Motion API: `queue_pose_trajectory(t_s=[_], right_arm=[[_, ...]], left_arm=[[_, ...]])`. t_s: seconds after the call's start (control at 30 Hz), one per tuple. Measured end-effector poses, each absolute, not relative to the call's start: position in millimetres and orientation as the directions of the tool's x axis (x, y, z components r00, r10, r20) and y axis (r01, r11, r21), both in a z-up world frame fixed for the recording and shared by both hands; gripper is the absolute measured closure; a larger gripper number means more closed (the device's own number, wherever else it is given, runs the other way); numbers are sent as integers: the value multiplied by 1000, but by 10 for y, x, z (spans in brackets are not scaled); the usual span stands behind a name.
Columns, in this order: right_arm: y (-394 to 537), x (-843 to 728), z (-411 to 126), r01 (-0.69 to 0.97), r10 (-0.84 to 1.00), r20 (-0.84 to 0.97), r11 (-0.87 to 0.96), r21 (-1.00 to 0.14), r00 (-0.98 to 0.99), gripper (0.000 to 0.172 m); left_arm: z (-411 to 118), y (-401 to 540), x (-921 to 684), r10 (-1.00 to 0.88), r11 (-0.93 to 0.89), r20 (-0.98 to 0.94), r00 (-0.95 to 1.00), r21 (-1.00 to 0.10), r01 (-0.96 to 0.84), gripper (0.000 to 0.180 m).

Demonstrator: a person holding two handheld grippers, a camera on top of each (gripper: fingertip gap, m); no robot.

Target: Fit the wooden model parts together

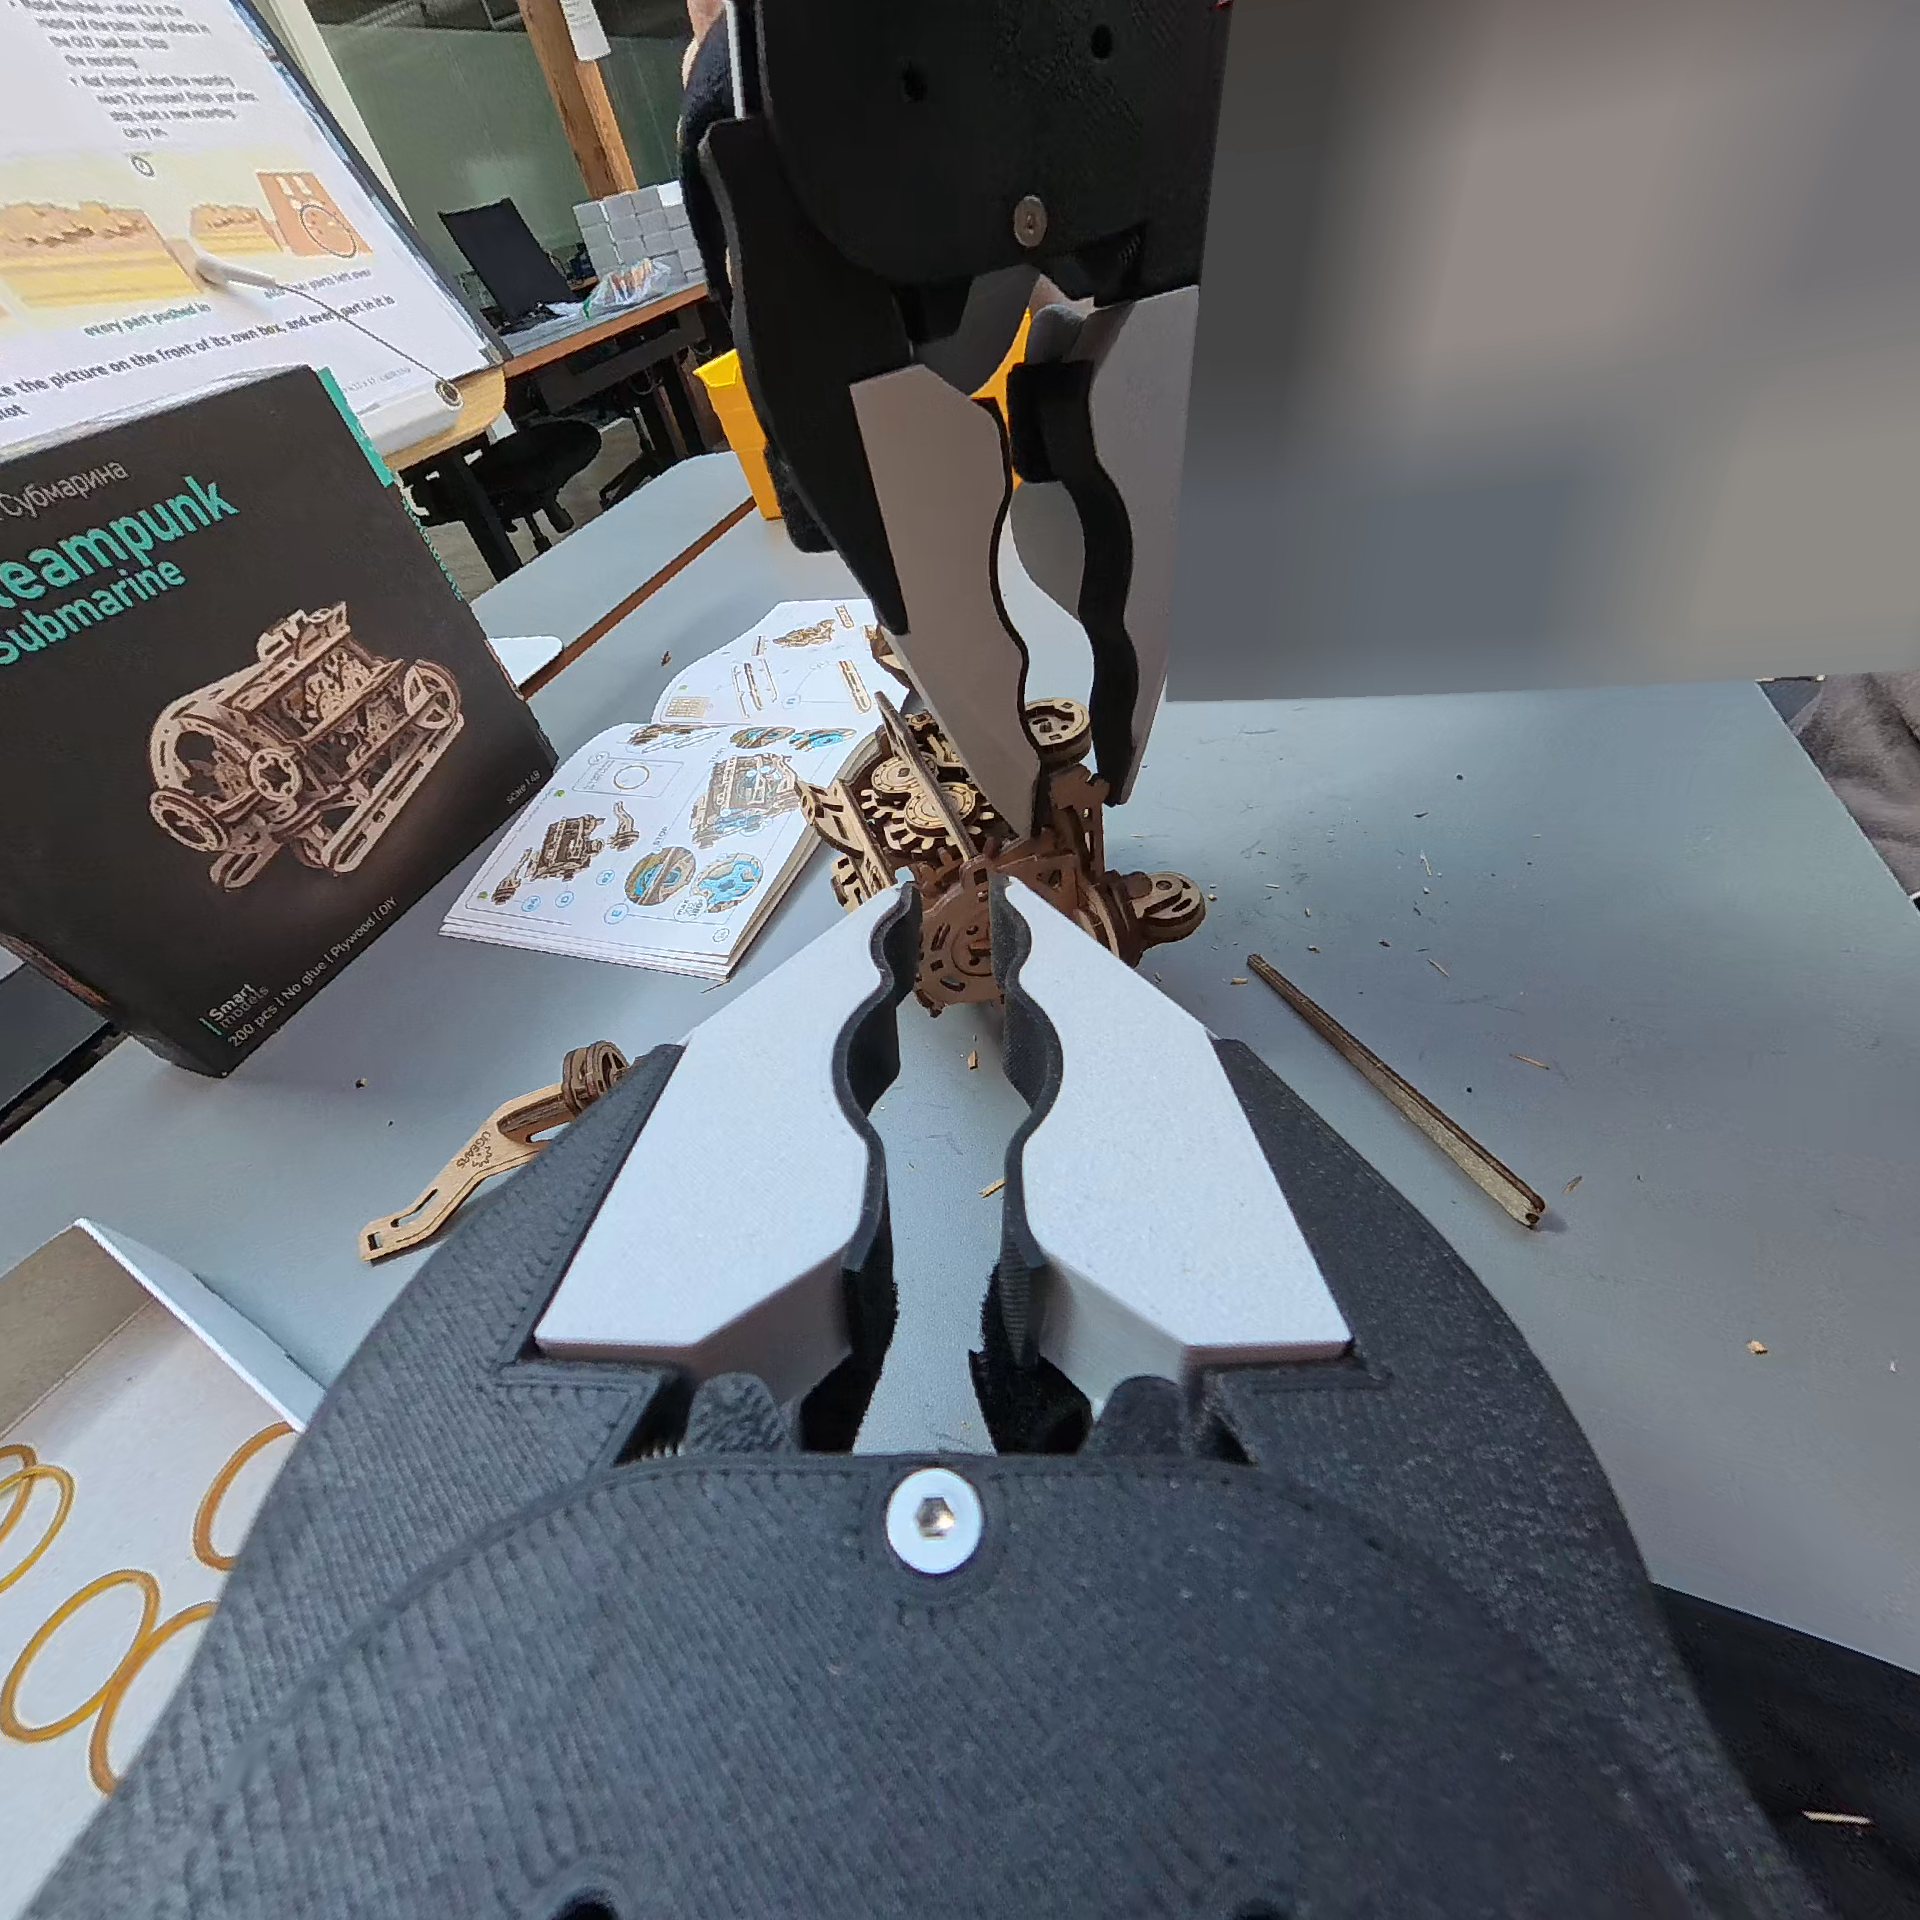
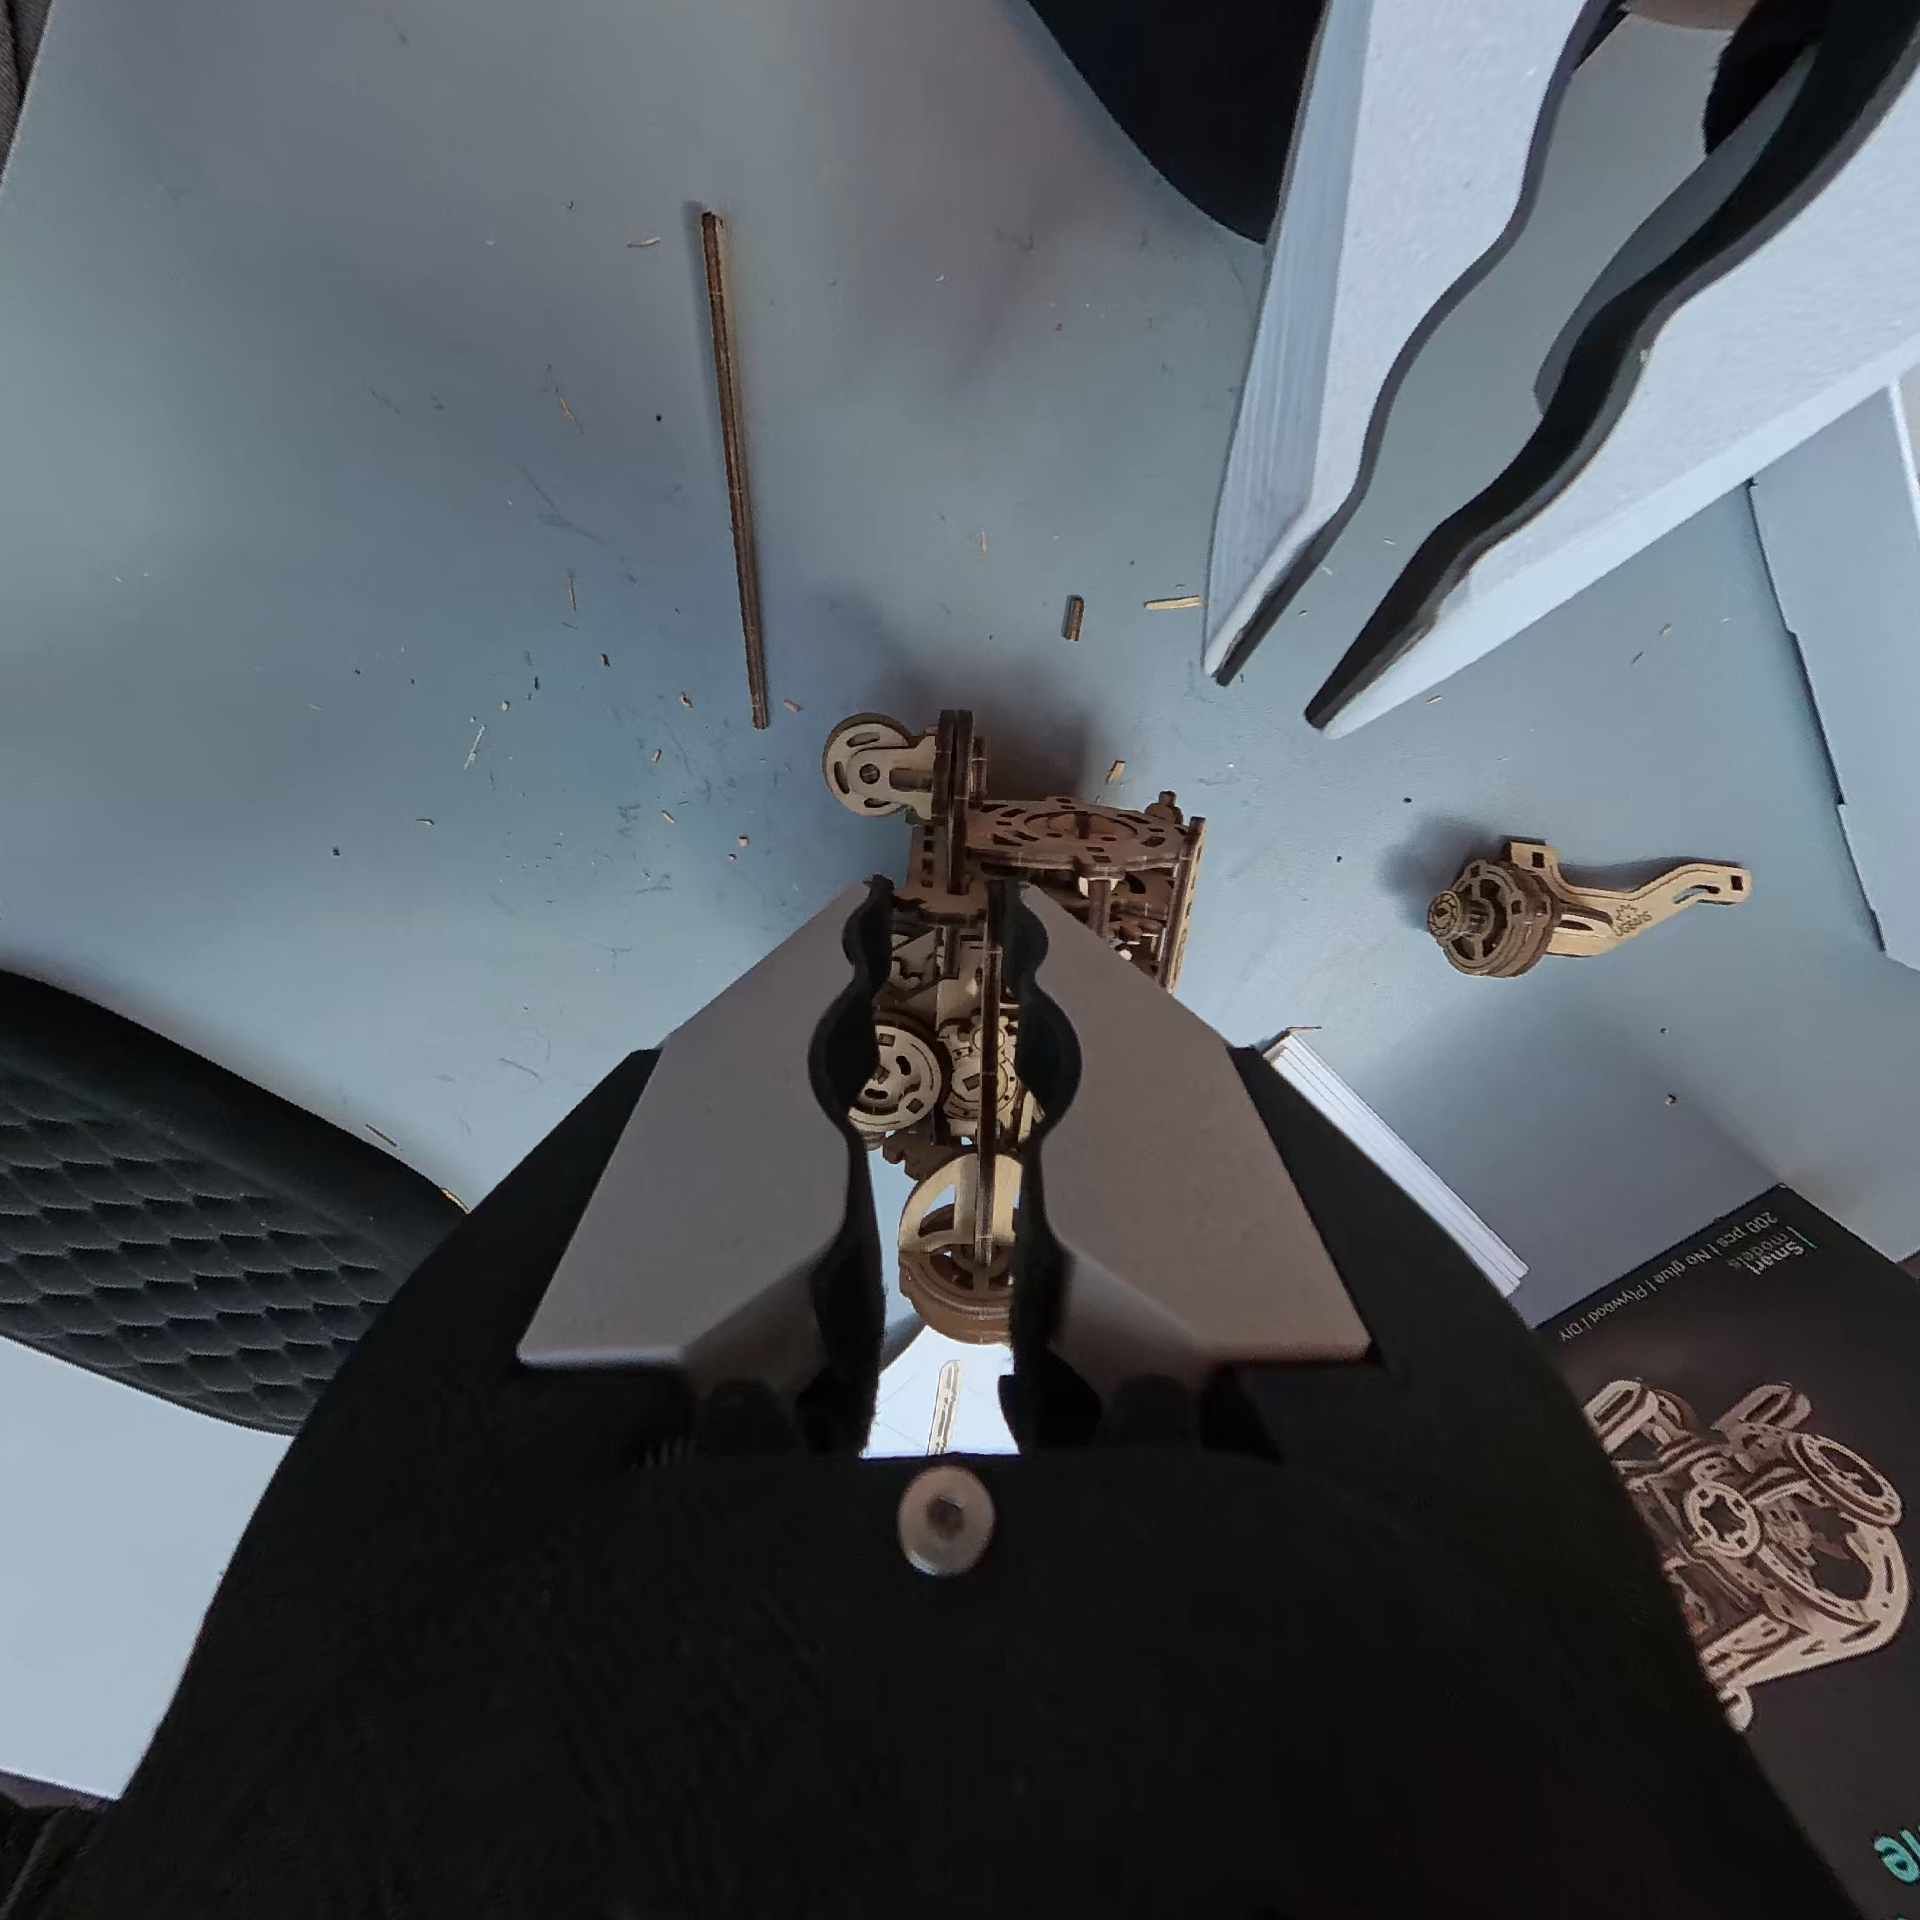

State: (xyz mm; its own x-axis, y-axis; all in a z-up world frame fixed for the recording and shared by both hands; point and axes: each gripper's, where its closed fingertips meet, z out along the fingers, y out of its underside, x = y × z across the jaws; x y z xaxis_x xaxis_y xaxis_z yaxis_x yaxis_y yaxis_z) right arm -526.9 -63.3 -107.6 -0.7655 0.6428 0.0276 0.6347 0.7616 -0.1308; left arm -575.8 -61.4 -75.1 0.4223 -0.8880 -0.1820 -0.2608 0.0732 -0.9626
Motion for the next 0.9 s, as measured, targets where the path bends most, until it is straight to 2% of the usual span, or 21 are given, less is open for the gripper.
queue_pose_trajectory(t_s=[0.6, 0.67, 0.77, 0.9], right_arm=[[-590, -5277, -1079, 645, 658, 58, 750, -146, -751, 155], [-595, -5272, -1081, 670, 681, 40, 728, -143, -731, 153], [-609, -5321, -1080, 705, 723, 32, 681, -197, -690, 152], [-544, -5379, -953, 700, 737, 129, 672, -241, -663, 137]], left_arm=[[-754, -616, -5761, -888, 72, -181, 422, -963, -260, 170], [-754, -616, -5762, -888, 73, -181, 422, -963, -260, 169], [-755, -617, -5761, -888, 73, -181, 422, -963, -261, 169], [-748, -620, -5759, -886, 78, -188, 425, -962, -263, 167]])
